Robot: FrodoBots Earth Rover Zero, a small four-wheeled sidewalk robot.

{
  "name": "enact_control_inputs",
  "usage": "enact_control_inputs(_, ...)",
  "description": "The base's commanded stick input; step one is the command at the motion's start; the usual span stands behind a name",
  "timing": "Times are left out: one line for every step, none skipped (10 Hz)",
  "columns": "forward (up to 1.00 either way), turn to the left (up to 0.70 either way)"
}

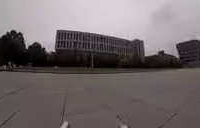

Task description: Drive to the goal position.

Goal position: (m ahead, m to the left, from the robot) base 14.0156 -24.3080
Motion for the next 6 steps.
enact_control_inputs(0.70, -0.32)
enact_control_inputs(0.70, -0.32)
enact_control_inputs(0.70, -0.32)
enact_control_inputs(0.70, -0.32)
enact_control_inputs(0.70, -0.32)
enact_control_inputs(0.70, -0.32)
